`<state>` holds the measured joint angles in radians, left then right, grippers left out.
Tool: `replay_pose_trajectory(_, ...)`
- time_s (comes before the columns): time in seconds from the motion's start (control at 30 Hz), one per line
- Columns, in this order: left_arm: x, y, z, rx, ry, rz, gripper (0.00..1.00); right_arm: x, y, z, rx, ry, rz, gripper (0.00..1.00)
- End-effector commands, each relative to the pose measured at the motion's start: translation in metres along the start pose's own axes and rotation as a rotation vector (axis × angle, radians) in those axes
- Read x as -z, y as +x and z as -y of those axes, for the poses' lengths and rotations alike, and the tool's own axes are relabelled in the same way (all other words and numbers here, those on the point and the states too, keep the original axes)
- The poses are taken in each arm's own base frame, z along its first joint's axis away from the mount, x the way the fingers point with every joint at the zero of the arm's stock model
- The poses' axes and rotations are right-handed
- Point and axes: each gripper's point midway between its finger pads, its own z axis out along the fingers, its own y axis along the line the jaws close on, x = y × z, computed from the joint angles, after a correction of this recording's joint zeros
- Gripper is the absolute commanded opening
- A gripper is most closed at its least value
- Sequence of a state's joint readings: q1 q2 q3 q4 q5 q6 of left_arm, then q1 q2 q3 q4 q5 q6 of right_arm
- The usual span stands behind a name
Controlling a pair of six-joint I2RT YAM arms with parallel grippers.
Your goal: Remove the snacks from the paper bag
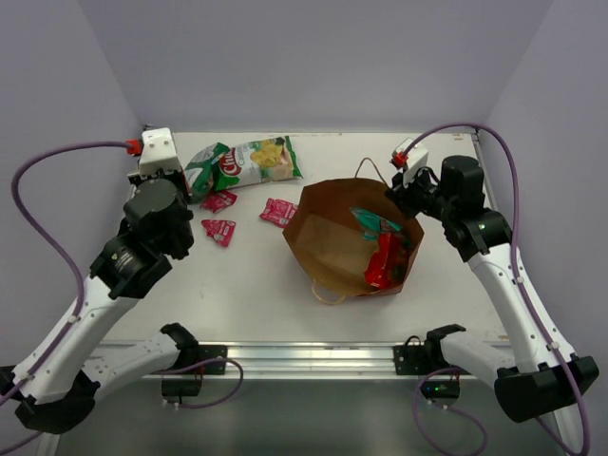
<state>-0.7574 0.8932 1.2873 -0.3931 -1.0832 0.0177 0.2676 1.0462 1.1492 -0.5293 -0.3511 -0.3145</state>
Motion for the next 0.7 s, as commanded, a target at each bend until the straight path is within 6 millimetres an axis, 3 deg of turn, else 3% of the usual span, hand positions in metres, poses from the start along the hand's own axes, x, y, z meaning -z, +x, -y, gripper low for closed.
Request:
replay_pose_trajectory(0.0,-0.03,0.043,-0.016,0.009,-0.101,-0.082,0.0,0.005,-0.03,0.002,0.029,0.007,0.106,0.0)
replay_pose_trajectory(0.03,-0.041,0.075,-0.008,-0.022,-0.049,-0.143,0.0,0.006,-0.03,0.001,0.03,0.005,0.109,0.0)
replay_pose_trajectory(0.07,-0.051,0.093,-0.015,-0.012,-0.066,-0.176,0.0,0.006,-0.029,0.001,0.03,0.005,0.109,0.0)
replay_pose_trajectory(0.1,-0.068,0.106,-0.043,0.013,-0.15,-0.191,0.0,0.007,-0.029,0.0,0.032,0.005,0.114,0.0)
replay_pose_trajectory(0.17,-0.088,0.148,-0.046,0.03,-0.123,-0.263,0.0,0.008,-0.031,-0.002,0.034,-0.005,0.124,0.0)
replay_pose_trajectory(0.2,-0.097,0.162,-0.068,0.046,-0.176,-0.292,0.0,0.008,-0.031,-0.002,0.034,-0.007,0.128,0.0)
replay_pose_trajectory(0.23,-0.106,0.18,-0.061,0.056,-0.139,-0.34,0.01,0.008,-0.032,-0.003,0.031,-0.009,0.131,0.0)
replay_pose_trajectory(0.27,-0.111,0.186,-0.059,0.071,-0.135,-0.345,0.06,0.008,-0.032,-0.004,0.03,-0.013,0.131,0.0)
replay_pose_trajectory(0.33,-0.118,0.197,-0.05,0.077,-0.113,-0.389,0.33,0.007,-0.033,-0.005,0.028,-0.022,0.133,0.0)
replay_pose_trajectory(0.37,-0.118,0.198,-0.048,0.091,-0.112,-0.406,0.45,0.007,-0.032,-0.005,0.028,-0.022,0.133,0.0)
replay_pose_trajectory(0.4,-0.12,0.186,-0.045,0.105,-0.097,-0.389,0.66,0.007,-0.031,-0.006,0.028,-0.022,0.132,0.0)
replay_pose_trajectory(0.5,-0.113,0.156,-0.02,0.132,0.08,-0.342,0.92,0.009,-0.033,-0.006,0.032,-0.023,0.139,0.0)
replay_pose_trajectory(0.57,-0.102,0.125,-0.01,0.105,0.194,-0.264,1.0,0.01,-0.037,-0.008,0.04,-0.035,0.149,0.0)
replay_pose_trajectory(0.67,-0.074,0.071,0.03,0.053,0.496,-0.118,1.0,0.011,-0.04,-0.01,0.054,-0.049,0.148,0.0)
